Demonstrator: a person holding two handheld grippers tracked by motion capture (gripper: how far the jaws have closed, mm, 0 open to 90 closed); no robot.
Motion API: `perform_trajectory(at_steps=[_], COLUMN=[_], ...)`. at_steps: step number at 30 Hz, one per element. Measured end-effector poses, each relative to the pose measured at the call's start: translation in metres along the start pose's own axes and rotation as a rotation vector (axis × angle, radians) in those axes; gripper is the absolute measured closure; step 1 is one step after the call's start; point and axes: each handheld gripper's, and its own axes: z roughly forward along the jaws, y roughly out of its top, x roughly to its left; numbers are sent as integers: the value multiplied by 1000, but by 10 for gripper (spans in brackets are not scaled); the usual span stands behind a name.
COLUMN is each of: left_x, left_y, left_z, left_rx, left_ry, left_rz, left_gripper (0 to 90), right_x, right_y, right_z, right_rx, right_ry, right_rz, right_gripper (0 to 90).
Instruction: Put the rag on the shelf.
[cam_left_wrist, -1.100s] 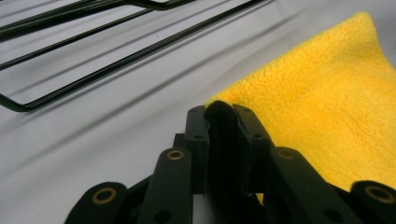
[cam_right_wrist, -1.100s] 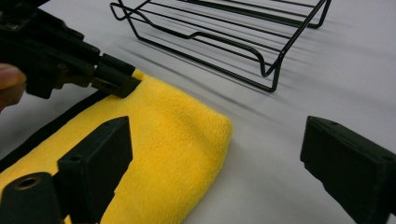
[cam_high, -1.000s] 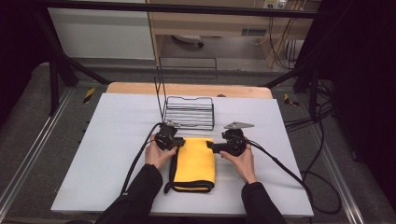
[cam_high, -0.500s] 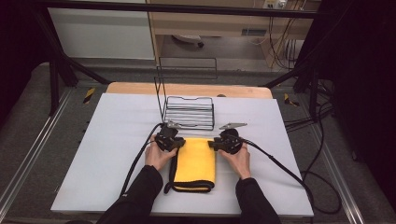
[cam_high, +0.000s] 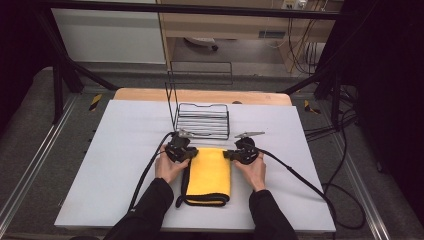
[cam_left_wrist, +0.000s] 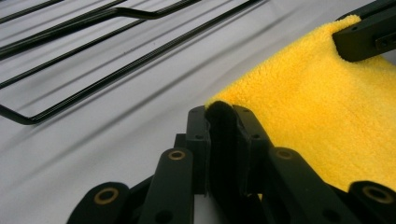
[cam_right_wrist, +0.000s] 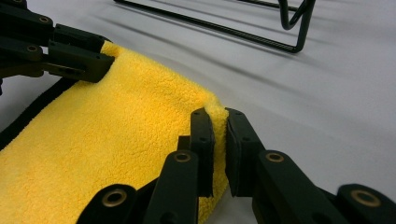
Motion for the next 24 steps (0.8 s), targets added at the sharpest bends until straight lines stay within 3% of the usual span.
perform_trajectory(at_steps=[5, 13, 24], left_x=[3, 0, -7], left_y=[0, -6, -6], left_z=[-3, -16, -39], left_rx=[-6, -91, -184], left_ry=[-14, -19, -35], left_rz=[-38, -62, -36], left_gripper=[791, 796, 796], right_x=[1, 7, 17], right_y=[0, 1, 2], right_z=[-2, -15, -36], right_rx=[-10, -50, -132], right_ry=[-4, 3, 18], right_rz=[-12, -39, -66], right_gripper=[838, 839, 838])
